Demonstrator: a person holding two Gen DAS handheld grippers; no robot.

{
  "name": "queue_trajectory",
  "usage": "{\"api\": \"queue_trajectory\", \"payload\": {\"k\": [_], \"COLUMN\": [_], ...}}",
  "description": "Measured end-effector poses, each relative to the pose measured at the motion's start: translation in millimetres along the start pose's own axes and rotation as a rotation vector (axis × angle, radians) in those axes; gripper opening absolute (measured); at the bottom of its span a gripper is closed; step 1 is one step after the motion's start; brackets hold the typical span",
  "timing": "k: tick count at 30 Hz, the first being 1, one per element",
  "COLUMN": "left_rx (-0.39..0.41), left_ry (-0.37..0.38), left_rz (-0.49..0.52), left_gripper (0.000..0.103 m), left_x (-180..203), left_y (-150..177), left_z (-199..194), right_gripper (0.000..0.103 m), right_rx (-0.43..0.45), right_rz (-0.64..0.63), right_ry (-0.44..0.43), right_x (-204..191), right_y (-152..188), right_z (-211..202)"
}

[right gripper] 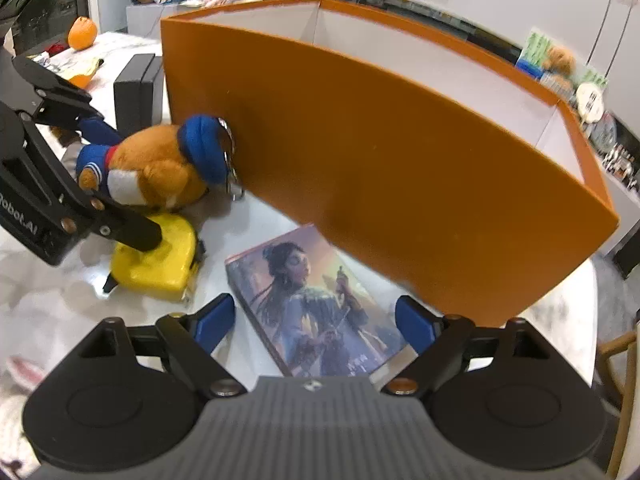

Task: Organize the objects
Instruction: 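Grasp the sailor teddy bear with the left tool while the right tool grasps the illustrated card pack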

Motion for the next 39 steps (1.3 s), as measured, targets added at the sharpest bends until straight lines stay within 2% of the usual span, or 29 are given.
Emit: {"api": "queue_trajectory", "payload": {"k": [3, 7, 11, 16, 23, 27, 34, 36, 37, 39], "left_rx": [-0.044, -0.042, 0.026, -0.035, -0.023, -0.029, -0.023, -0.018, -0.012, -0.007], "left_ry": [0.012, 0.013, -0.014, 0.008, 0.014, -0.017, -0.035, -0.048, -0.055, -0.070], "left_rz": [-0.045, -0.064, -0.083, -0.124, -0.132, -0.110, -0.103, -0.087, -0.081, -0.069], "left_gripper": [0.093, 0.088, 0.089, 0.085, 0.079, 0.072, 0.072, 0.072, 0.070, 0.066], "left_x": [-6.5, -6.8, -6.3, -18.8, -21.2, -21.4, -21.3, -18.8, -17.5, -15.3], "left_y": [5.9, 12.4, 1.3, 3.2, 7.0, 9.1, 9.8, 10.9, 11.2, 11.7], "left_z": [-5.6, -16.8, -18.2, -10.1, -15.2, -15.5, -12.5, -11.0, -10.9, -10.8], "right_gripper": [0.081, 0.075, 0.076, 0.073, 0.072, 0.073, 0.074, 0.069, 0.061, 0.061], "right_rx": [-0.088, -0.116, -0.055, -0.050, -0.077, -0.066, -0.069, -0.064, -0.061, -0.071], "right_rz": [-0.039, -0.005, 0.054, 0.079, 0.124, 0.103, 0.097, 0.096, 0.093, 0.096], "right_ry": [-0.068, -0.181, -0.095, -0.084, -0.063, -0.072, -0.084, -0.078, -0.078, -0.071], "right_x": [1.4, 9.4, 20.8, 19.5, 8.2, 5.9, 5.1, 4.1, 5.3, 5.4], "right_y": [-3.1, -1.5, -3.9, 0.0, -1.2, 0.7, 3.0, 3.6, 5.3, 3.4], "right_z": [-6.5, -16.3, -17.7, -6.2, 4.2, 2.2, 1.2, 0.8, -0.9, -1.9]}}
Point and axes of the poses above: each gripper's, at about its wrist camera, not at the fingertips, and z roughly the way its jaws point, x to its right, y to its underside, the point moved 1 cm from there along z, roughly the way its jaws point, and after that the axes turned 12 degrees about -z, right-handed, at the moved point
